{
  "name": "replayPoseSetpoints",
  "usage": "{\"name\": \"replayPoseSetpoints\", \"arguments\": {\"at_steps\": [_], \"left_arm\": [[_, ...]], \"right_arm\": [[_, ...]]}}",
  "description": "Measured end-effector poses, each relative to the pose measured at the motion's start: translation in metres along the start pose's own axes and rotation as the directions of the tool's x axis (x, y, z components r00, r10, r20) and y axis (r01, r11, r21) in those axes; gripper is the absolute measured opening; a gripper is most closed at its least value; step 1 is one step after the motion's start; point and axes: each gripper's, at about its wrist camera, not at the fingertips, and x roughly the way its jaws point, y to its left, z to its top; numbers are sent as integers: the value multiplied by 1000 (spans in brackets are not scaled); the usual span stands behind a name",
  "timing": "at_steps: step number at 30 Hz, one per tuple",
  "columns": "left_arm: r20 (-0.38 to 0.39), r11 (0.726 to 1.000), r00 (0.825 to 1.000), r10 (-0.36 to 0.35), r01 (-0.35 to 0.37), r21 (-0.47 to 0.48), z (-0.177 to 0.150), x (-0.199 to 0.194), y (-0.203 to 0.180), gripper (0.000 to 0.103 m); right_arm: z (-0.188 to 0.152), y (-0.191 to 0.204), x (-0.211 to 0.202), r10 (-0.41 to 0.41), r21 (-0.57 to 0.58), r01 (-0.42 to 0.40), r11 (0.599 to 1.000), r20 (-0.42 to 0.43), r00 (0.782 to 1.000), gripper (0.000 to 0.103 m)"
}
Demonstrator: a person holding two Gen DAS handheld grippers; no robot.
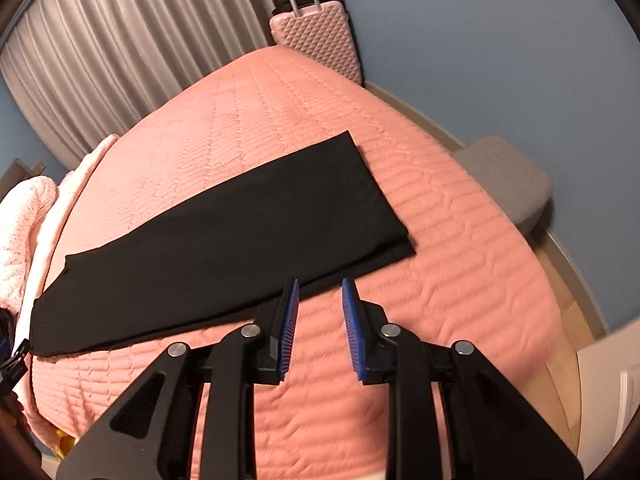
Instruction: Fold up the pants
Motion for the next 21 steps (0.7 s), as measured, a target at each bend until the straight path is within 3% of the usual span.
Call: {"name": "replayPoseSetpoints", "arguments": {"at_steps": [1, 4, 5, 8, 13, 19, 21], "left_arm": [[5, 1000, 1000, -8, 8, 0, 1, -1, 0, 85], [10, 999, 999, -38, 38, -20, 3, 0, 2, 85], [8, 999, 999, -43, 43, -26, 3, 0, 2, 85], [-16, 997, 998, -59, 58, -49, 4, 6, 6, 85], [-69, 992, 994, -89, 82, -100, 6, 18, 9, 85], [-93, 995, 993, -74, 67, -76, 10, 24, -3, 85], [-102, 993, 991, -89, 81, -81, 11, 24, -6, 85]], "right_arm": [[-5, 7, 0, -3, 3, 3, 1000, -2, 1000, 23], [-11, 13, -3, -17, -16, 17, 1000, -5, 1000, 55], [-16, 20, -3, -27, -37, 27, 999, 5, 1000, 62], [-18, 33, 1, -34, -84, 35, 996, 8, 999, 69], [-13, 27, 1, -29, -37, 30, 999, 20, 999, 69], [-13, 19, -1, -48, -41, 49, 998, 30, 998, 72], [-14, 14, -1, -64, -30, 66, 997, 48, 997, 81]]}}
